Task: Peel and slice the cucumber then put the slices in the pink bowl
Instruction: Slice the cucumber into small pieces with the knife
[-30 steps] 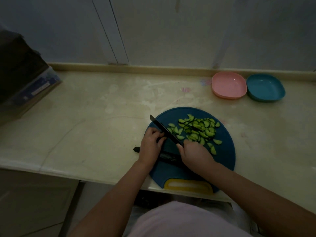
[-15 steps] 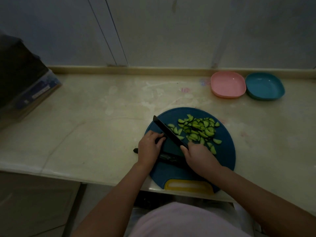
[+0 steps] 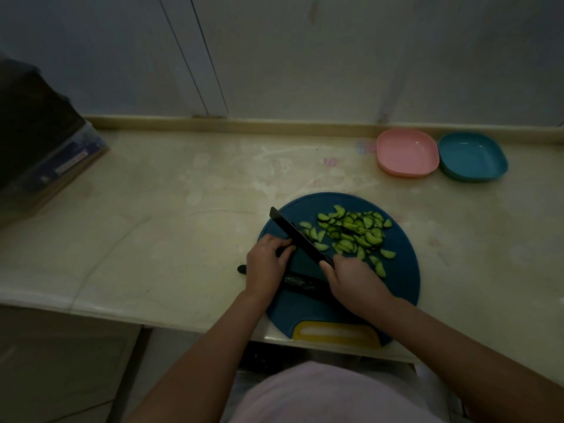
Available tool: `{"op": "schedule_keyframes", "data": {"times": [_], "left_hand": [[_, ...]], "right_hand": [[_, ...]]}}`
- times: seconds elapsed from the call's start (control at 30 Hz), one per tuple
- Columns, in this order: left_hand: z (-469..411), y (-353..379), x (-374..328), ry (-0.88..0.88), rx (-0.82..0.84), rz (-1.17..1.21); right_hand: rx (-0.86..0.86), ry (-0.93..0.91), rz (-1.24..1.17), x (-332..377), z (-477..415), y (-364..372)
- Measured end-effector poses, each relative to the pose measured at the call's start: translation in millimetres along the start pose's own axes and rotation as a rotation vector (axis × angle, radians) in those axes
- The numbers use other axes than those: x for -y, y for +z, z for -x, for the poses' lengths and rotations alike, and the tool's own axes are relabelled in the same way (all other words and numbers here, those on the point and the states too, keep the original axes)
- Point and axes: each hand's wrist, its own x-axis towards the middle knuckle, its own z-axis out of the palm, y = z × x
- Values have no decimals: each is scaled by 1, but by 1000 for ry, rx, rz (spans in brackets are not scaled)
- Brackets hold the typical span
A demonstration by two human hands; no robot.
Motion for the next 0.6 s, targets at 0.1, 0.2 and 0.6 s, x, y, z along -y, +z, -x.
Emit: {"op": "schedule_keyframes", "data": {"times": [0.1,0.2,0.6], "left_hand": [[0,0,1,-1,2,-2],[0,1,1,-1,9,1],[-2,-6,3,12,44,29]], "right_hand": [[9,-11,-1,3,-6,-1],[17,-14,19,7,-13,0],[29,54,-32,-5,-8,-2]]}}
